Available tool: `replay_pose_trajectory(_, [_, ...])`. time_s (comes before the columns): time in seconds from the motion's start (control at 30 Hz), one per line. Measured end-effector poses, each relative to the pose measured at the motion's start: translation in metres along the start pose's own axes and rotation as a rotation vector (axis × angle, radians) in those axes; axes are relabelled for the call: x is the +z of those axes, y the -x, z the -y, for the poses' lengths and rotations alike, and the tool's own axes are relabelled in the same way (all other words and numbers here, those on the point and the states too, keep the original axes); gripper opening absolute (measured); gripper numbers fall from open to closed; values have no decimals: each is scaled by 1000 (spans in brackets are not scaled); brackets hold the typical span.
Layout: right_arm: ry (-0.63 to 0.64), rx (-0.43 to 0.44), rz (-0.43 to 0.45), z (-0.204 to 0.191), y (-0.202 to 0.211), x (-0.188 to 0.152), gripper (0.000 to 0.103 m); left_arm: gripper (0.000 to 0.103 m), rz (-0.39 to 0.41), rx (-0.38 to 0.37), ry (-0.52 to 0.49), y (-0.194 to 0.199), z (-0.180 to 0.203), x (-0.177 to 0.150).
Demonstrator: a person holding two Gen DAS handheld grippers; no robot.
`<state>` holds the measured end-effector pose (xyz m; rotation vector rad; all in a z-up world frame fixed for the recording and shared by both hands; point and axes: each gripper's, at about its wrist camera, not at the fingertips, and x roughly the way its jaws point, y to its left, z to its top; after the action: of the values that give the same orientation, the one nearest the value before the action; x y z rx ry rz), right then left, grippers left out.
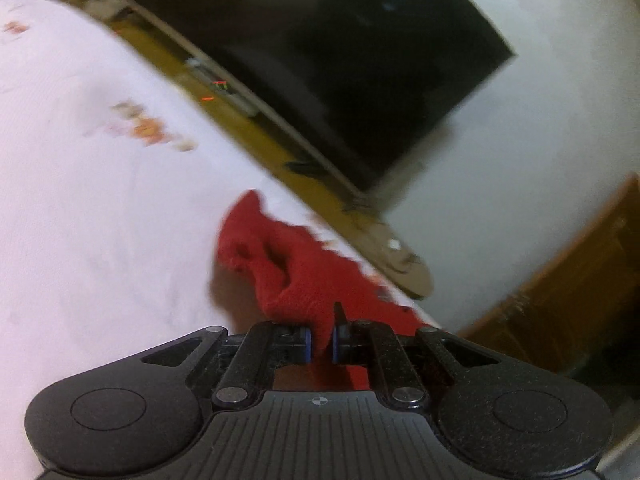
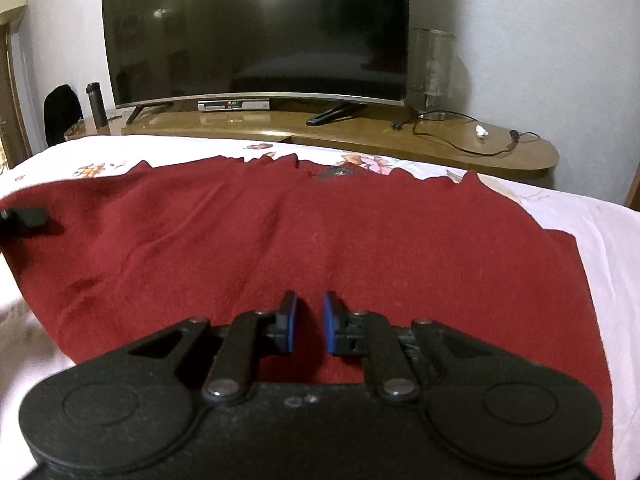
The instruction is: Fold small clothes
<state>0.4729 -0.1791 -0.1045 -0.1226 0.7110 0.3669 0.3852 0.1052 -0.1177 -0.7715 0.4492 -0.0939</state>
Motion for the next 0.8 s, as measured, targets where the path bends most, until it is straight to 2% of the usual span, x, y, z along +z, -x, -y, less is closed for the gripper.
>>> replay_pose_trajectory(0.1, [-24,9,8,3,0,-1,14,8,-7,-61,-112,-4,27,13])
replay_pose_trajectory(0.23, [-110,44,15,14,0,-2,14,8,-49,-159,-290,-23,88,21])
replay_pose_trajectory(0.3, [-217,97,17,28,1,-3,14,8,-83,-220,-373,-38,122,16])
replay_pose_trajectory(0.37, [-395,180,16,56,7,-7,10,8,-133,-267,-448,-55,152,4])
replay_pose_trajectory(0.47, [-659,217,63,105,34,-28,13,8,-228,-343,-504,-90,185,-27])
replay_pose_trajectory(0.5, [-728,216,92,121,46,-38,21,8,-263,-369,-510,-102,193,-41])
replay_pose_trajectory(0.53, [-795,208,131,137,60,-48,41,8,-310,-392,-502,-116,199,-55])
replay_pose_trajectory(0.6, [-953,182,202,173,87,-75,63,8,-405,-407,-474,-143,202,-84])
replay_pose_trajectory(0.67, [-1100,230,230,205,104,-101,63,9,-497,-364,-477,-168,198,-110])
replay_pose_trajectory(0.73, [-1153,233,265,221,119,-115,63,10,-504,-353,-489,-167,191,-118])
replay_pose_trajectory(0.77, [-1163,233,280,226,126,-119,63,14,-509,-362,-488,-162,191,-117])
replay_pose_trajectory(0.8, [-1166,240,290,230,131,-122,63,31,-528,-381,-489,-157,192,-112])
